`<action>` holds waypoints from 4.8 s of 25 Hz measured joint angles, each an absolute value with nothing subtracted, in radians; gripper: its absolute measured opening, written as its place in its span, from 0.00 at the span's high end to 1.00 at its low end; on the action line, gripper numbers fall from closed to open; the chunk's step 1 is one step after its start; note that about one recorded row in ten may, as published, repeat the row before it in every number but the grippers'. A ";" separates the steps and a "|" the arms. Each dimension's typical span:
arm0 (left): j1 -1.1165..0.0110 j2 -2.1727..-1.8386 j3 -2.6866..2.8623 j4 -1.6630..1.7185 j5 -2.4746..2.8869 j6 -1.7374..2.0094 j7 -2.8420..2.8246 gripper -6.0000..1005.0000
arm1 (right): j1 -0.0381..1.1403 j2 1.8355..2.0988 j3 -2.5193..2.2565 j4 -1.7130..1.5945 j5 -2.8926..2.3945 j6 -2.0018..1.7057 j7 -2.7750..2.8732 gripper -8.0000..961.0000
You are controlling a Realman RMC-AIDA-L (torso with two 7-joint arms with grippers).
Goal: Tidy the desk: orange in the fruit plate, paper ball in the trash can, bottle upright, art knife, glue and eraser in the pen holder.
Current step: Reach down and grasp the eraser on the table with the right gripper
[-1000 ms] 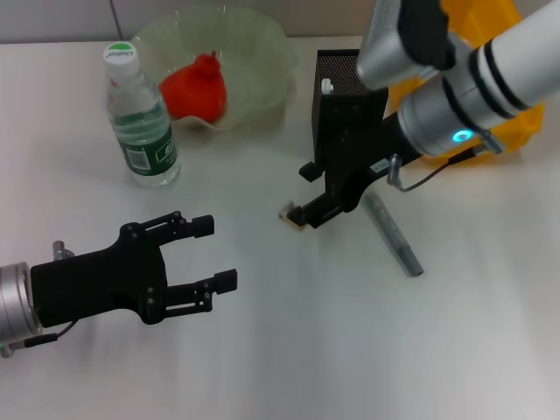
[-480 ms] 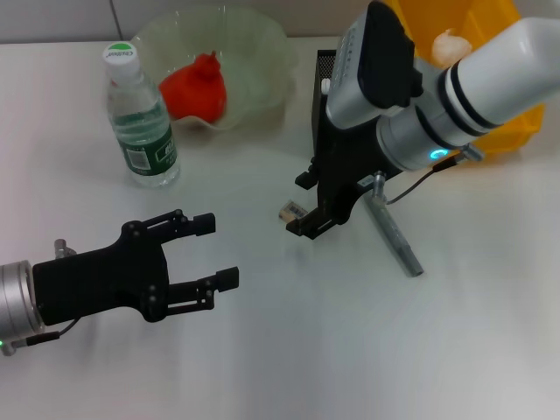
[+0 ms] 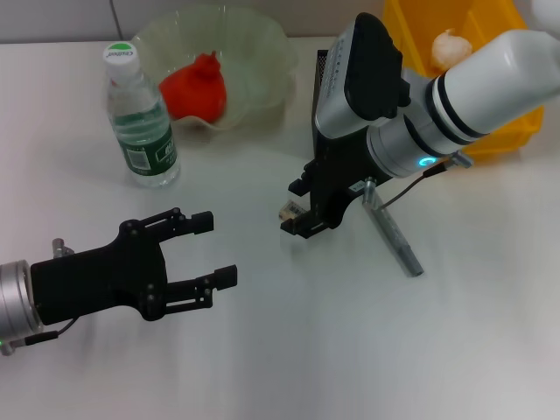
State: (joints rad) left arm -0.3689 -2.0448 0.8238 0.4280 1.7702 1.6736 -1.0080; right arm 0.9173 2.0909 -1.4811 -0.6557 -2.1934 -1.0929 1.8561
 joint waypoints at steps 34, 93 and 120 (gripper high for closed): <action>-0.363 -2.048 0.824 0.422 1.770 1.677 -1.002 0.19 | 0.905 2.092 -1.517 -0.594 -2.120 -1.008 1.885 0.48; -0.369 -2.044 0.809 0.428 1.770 1.694 -1.005 0.19 | 0.885 2.074 -1.199 -0.842 -2.183 -1.463 1.929 0.73; -0.295 -1.995 0.817 0.442 1.807 1.684 -1.012 0.19 | 0.912 2.092 -1.763 -0.696 -1.960 -1.105 1.851 0.33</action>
